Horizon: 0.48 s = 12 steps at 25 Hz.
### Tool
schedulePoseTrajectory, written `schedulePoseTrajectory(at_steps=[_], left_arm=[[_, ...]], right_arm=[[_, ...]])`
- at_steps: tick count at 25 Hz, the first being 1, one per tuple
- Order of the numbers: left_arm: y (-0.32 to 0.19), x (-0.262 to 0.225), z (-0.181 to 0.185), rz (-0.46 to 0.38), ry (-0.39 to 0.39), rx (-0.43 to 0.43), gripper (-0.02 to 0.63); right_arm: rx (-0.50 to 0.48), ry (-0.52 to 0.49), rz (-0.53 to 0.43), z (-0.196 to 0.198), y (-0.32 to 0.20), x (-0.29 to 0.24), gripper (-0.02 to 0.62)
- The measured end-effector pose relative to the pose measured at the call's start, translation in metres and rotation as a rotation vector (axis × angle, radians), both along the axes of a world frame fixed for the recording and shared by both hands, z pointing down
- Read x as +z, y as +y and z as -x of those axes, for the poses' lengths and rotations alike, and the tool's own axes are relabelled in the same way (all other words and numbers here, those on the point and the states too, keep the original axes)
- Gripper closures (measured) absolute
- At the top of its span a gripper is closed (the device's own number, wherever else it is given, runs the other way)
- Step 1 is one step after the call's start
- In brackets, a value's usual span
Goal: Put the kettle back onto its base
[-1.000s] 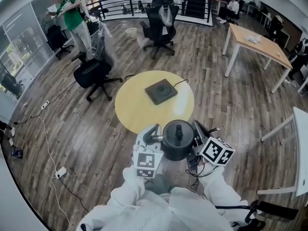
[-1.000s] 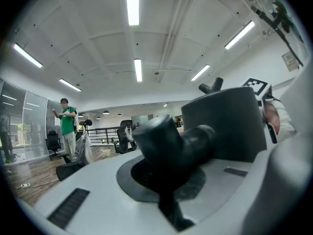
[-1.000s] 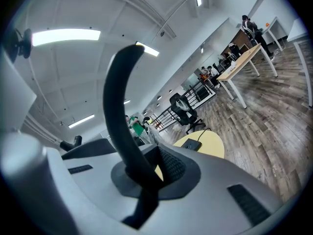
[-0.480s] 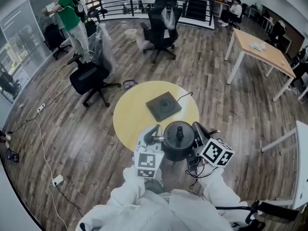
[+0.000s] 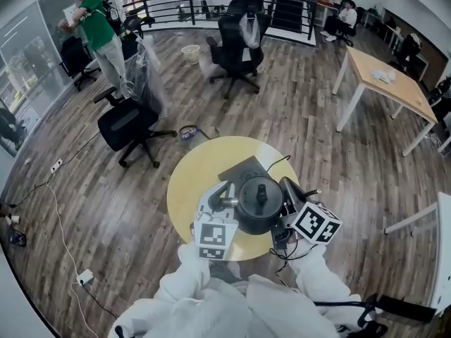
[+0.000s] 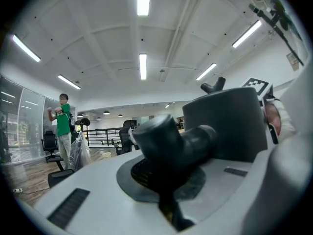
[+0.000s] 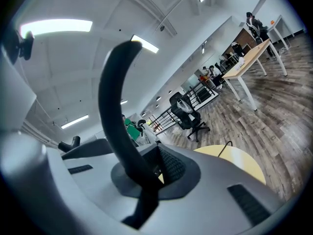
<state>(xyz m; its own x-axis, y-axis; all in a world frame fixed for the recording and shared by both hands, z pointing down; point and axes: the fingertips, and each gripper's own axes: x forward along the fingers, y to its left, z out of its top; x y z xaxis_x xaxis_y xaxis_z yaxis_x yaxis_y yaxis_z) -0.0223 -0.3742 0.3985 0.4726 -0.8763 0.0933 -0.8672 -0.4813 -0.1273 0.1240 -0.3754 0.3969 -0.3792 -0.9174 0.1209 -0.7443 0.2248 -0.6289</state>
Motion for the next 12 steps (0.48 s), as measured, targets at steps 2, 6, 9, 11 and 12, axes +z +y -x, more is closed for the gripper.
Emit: schedulePoseTrajectory(at_steps=[2,6,9,11,12], left_arm=[[-0.015,0.002,0.003,0.006,0.000,0.001,0.609],[-0.035,0.004,0.008,0.019,0.003,-0.001,0.609],[-0.043,0.005,0.007,0.017,-0.001,-0.003,0.609],[-0.047,0.006,0.006,0.018,-0.004,-0.004,0.609],[-0.048,0.008,0.006,0.022,-0.004,-0.005,0.609]], right_arm=[[0.002,-0.001,0.004,0.003,-0.015,0.002,0.584],[-0.001,-0.002,0.014,0.008,-0.035,0.003,0.584],[-0.004,-0.004,0.014,0.007,-0.044,0.005,0.584],[-0.004,-0.008,0.016,0.006,-0.048,0.007,0.584],[-0.006,-0.008,0.020,0.006,-0.049,0.008,0.584]])
